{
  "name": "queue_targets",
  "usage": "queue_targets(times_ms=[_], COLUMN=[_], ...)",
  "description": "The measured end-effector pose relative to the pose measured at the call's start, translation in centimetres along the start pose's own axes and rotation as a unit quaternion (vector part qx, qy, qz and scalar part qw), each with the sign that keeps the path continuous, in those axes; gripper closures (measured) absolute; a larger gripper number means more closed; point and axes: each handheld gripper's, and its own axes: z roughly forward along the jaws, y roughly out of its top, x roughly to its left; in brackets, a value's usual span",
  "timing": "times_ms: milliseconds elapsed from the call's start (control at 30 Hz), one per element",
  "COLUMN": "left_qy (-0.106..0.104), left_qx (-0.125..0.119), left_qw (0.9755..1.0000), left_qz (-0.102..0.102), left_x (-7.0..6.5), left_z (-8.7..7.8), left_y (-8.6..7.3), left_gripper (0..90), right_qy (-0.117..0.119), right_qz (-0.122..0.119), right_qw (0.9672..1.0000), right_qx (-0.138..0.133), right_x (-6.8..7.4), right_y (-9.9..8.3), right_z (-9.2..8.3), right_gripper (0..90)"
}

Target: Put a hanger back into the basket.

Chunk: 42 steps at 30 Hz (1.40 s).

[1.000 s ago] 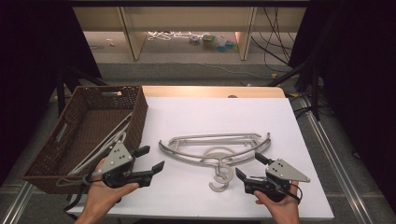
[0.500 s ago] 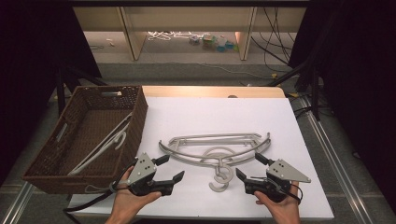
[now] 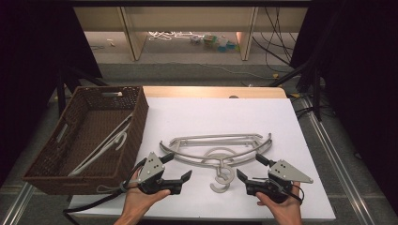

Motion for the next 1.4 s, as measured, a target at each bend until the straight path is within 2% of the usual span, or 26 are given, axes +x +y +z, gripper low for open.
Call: queue_targets(times_ms=[33, 200, 233, 267, 433, 467, 500, 600, 667, 700, 733, 833, 867, 900, 933, 1000, 1033, 1067, 1100, 1133, 1167, 1200, 1233, 1333, 1367, 1400], left_qy=[0.001, -0.005, -0.012, -0.015, -0.017, -0.020, -0.020, -0.023, -0.016, -0.004, -0.008, -0.014, -0.015, -0.015, -0.028, -0.032, -0.038, -0.034, -0.034, -0.035, -0.037, -0.041, -0.039, -0.040, -0.043, -0.051], left_qx=[0.001, -0.005, -0.003, -0.001, 0.006, 0.007, 0.007, 0.007, 0.012, 0.011, 0.009, 0.018, 0.030, 0.030, 0.054, 0.070, 0.083, 0.095, 0.095, 0.103, 0.106, 0.130, 0.137, 0.141, 0.146, 0.163], left_qw=[1.0000, 0.9998, 0.9996, 0.9997, 0.9994, 0.9996, 0.9996, 0.9991, 0.9996, 0.9999, 0.9999, 0.9995, 0.9988, 0.9988, 0.9971, 0.9961, 0.9948, 0.9937, 0.9937, 0.9921, 0.9918, 0.9879, 0.9859, 0.9861, 0.9847, 0.9819], left_qz=[-0.009, -0.017, -0.024, -0.020, -0.031, -0.021, -0.021, -0.036, -0.021, 0.006, 0.011, 0.019, 0.037, 0.037, 0.046, 0.044, 0.044, 0.050, 0.050, 0.062, 0.062, 0.073, 0.088, 0.078, 0.085, 0.083], left_x=[-0.1, -0.4, -0.6, -0.5, -0.2, 0.0, 0.0, -0.1, -0.3, -0.7, -1.2, -1.8, -2.3, -2.3, -2.2, -1.9, -1.5, -1.3, -1.3, -1.0, -0.8, -0.4, -0.3, 0.0, 0.2, 0.7], left_z=[0.1, 0.5, 0.8, 0.9, 1.3, 1.4, 1.4, 1.1, 0.8, 0.7, 0.4, 0.4, 0.6, 0.6, 1.2, 1.9, 2.2, 2.6, 2.6, 2.9, 3.3, 4.0, 4.4, 5.1, 5.5, 6.1], left_y=[-0.1, -0.3, -0.4, -0.4, -0.2, -0.1, -0.1, 0.3, 0.6, 0.9, 1.1, 1.7, 1.9, 1.9, 2.1, 2.4, 2.6, 2.9, 2.9, 3.3, 3.5, 3.9, 4.0, 4.0, 3.9, 3.7], left_gripper=[18.4, 18.3, 18.3, 18.5, 18.4, 18.5, 18.9, 21.3, 21.9, 19.8, 18.0, 20.8, 21.1, 20.9, 21.1, 22.8, 23.1, 22.7, 21.5, 21.5, 22.6, 22.8, 22.2, 23.4, 23.9, 24.0], right_qy=[0.001, 0.000, 0.005, -0.002, 0.001, 0.006, 0.001, 0.001, 0.000, 0.003, -0.001, -0.001, -0.002, -0.001, -0.002, 0.000, 0.000, -0.001, -0.001, -0.001, -0.003, -0.003, -0.001, -0.001, -0.001, -0.002], right_qz=[0.001, 0.008, 0.013, 0.011, 0.011, 0.014, 0.010, 0.009, 0.010, 0.009, 0.002, 0.000, -0.001, -0.002, -0.002, 0.001, -0.001, -0.001, -0.002, -0.002, -0.002, -0.002, -0.001, -0.001, -0.002, -0.003], right_qw=[1.0000, 0.9999, 0.9999, 0.9999, 0.9998, 0.9999, 0.9999, 0.9999, 0.9999, 0.9999, 0.9999, 1.0000, 1.0000, 0.9999, 0.9999, 1.0000, 0.9999, 0.9999, 0.9999, 0.9999, 0.9999, 0.9998, 0.9998, 0.9998, 0.9998, 0.9998], right_qx=[0.001, 0.009, 0.000, 0.010, 0.015, 0.002, 0.010, 0.009, 0.011, 0.011, 0.010, 0.009, 0.008, 0.012, 0.012, 0.010, 0.017, 0.012, 0.012, 0.012, 0.016, 0.019, 0.018, 0.018, 0.018, 0.020], right_x=[0.0, 0.1, 0.1, 0.1, 0.2, 0.2, 0.1, 0.1, 0.2, 0.2, 0.3, 0.4, 0.4, 0.4, 0.4, 0.6, 0.6, 0.6, 0.6, 0.6, 0.6, 0.5, 0.5, 0.5, 0.5, 0.5], right_y=[0.0, -0.1, -0.1, 0.0, 0.0, -0.1, 0.0, 0.0, 0.0, 0.0, 0.0, 0.0, 0.0, 0.1, 0.1, 0.1, 0.1, 0.1, 0.1, 0.1, 0.1, 0.1, 0.1, 0.1, 0.1, 0.1], right_z=[0.0, -0.2, 0.0, -0.2, -0.1, 0.0, -0.2, -0.1, -0.1, -0.1, -0.1, -0.1, 0.0, -0.1, 0.0, 0.0, 0.0, 0.1, 0.1, 0.1, 0.0, 0.0, 0.0, 0.0, 0.0, 0.0], right_gripper=[15.7, 15.7, 15.7, 15.7, 15.8, 15.7, 15.7, 15.7, 15.7, 15.8, 15.8, 15.8, 15.8, 15.8, 15.8, 15.9, 15.9, 15.9, 15.9, 15.9, 15.9, 15.9, 15.9, 15.9, 15.9, 15.9])
